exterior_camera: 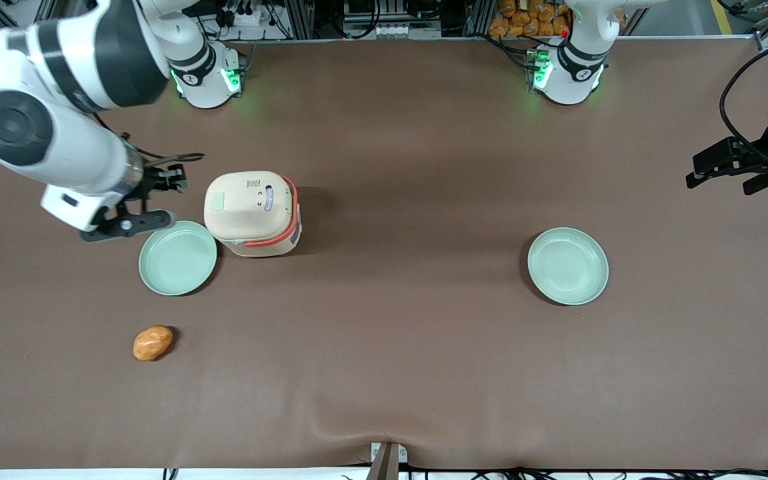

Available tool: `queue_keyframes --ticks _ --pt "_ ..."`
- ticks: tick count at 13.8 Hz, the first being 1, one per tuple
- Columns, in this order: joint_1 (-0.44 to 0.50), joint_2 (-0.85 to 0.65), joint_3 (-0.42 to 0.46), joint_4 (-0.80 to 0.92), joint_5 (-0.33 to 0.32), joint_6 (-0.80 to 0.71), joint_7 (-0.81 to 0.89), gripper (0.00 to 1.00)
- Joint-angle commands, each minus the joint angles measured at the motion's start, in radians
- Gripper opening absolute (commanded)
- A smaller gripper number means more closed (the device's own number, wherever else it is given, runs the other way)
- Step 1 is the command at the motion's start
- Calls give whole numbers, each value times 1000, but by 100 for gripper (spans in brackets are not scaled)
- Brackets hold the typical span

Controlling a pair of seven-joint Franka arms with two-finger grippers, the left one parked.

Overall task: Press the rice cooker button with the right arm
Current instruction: 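Lower the right gripper onto the green button on the rice cooker lid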

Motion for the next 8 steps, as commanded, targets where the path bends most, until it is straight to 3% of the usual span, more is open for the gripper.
queue_keyframes --ticks 1,3,4,7,8 --pt "-2 2 -2 -54 30 6 17 20" --pt "-5 24 -2 -92 33 9 15 7" --pt "-3 36 -2 -110 40 15 15 6" --pt "-11 67 -2 -175 155 65 14 1" --pt "-9 78 -2 -189 155 96 9 1"
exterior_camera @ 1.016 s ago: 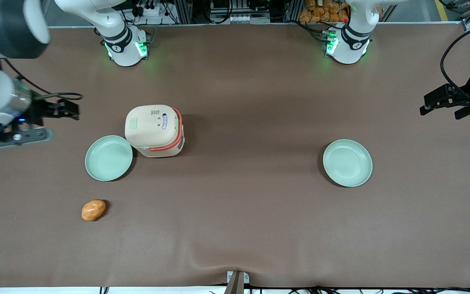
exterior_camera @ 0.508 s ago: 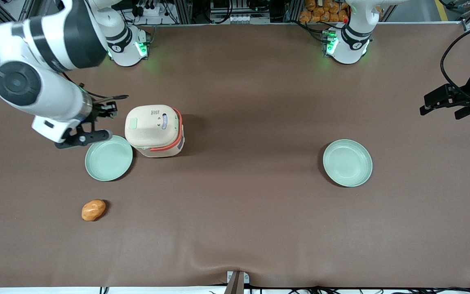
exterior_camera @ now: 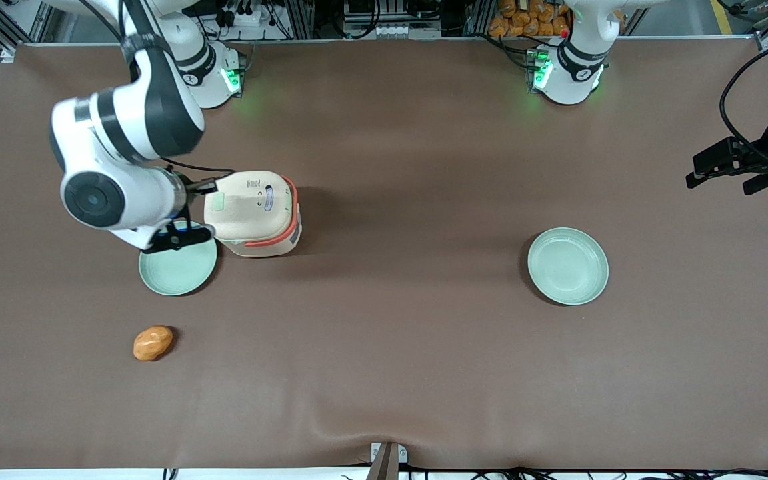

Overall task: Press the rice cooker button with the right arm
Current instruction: 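Lower the right gripper onto the green button on the rice cooker lid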

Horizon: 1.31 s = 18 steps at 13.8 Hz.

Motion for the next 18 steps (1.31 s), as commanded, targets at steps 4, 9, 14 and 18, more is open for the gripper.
queue_keyframes --ticks 4,9,14,18 --pt "-15 20 0 -53 32 82 -2 1" --pt "-18 35 0 -59 32 74 -5 0" --pt "-19 43 0 -77 32 71 -5 0" --pt "-19 48 0 -77 32 69 -5 0"
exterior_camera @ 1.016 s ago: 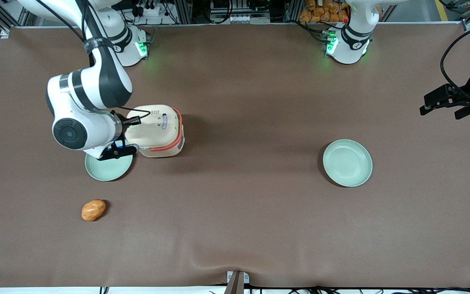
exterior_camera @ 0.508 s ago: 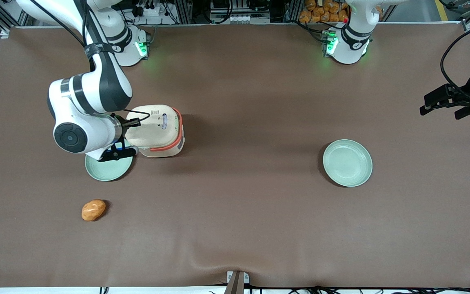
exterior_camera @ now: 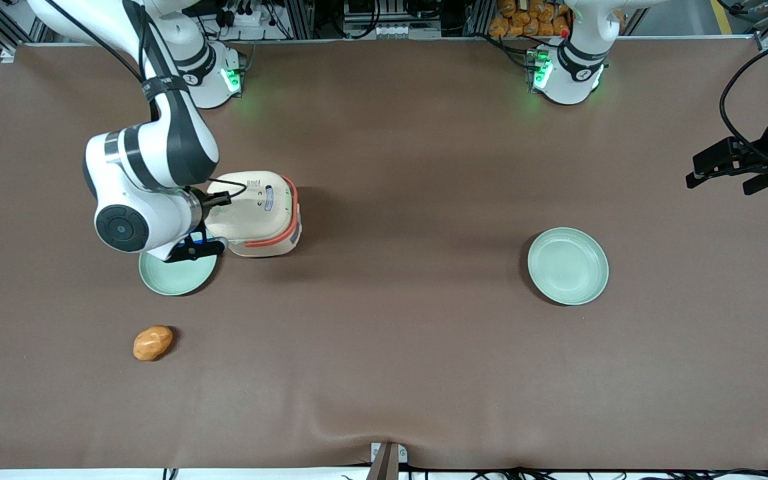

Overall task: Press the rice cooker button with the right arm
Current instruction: 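Lower the right gripper onto the green button on the rice cooker lid, then press the green lid button down with the closed right gripper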

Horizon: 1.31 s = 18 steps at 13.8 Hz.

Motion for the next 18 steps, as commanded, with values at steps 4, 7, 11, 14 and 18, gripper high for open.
queue_keyframes --ticks 4,7,11,14,18 --pt "-12 13 5 -5 13 -2 -5 0" --pt "-12 23 5 -5 13 1 -6 0" --pt "-13 40 5 -5 13 11 -6 0" --pt "-18 46 3 -5 12 23 -6 0" --pt "-19 50 3 -5 12 23 -6 0"
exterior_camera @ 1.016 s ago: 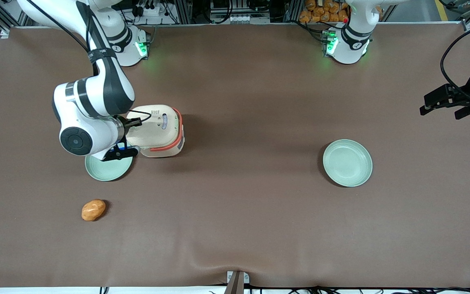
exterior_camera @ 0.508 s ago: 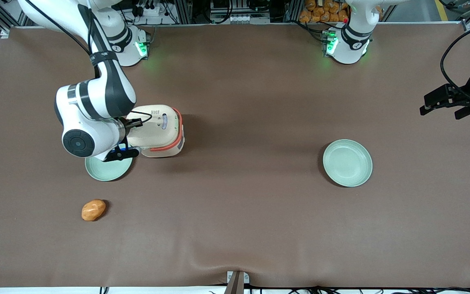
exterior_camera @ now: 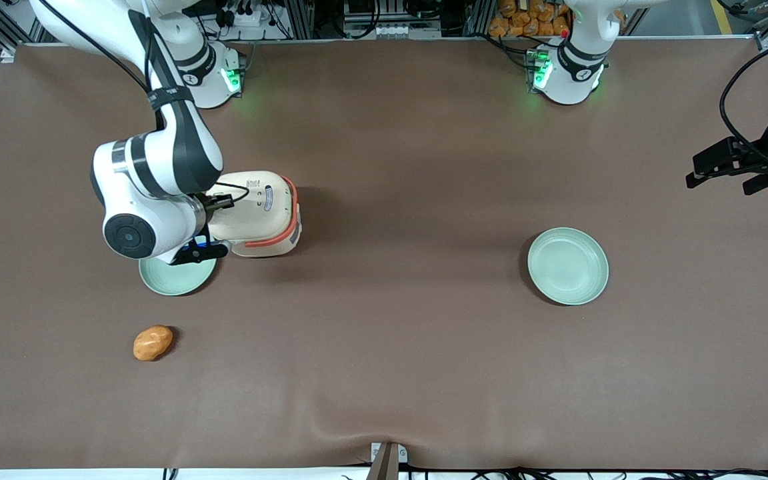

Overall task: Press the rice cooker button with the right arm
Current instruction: 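Press the green lid button down with the closed right gripper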

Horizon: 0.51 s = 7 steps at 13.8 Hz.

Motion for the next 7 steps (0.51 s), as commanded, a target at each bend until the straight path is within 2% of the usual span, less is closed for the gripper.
queue_keyframes --ticks 1,7 --pt "-17 21 5 -4 5 14 -6 0" --pt "-19 -25 5 103 8 1 2 16"
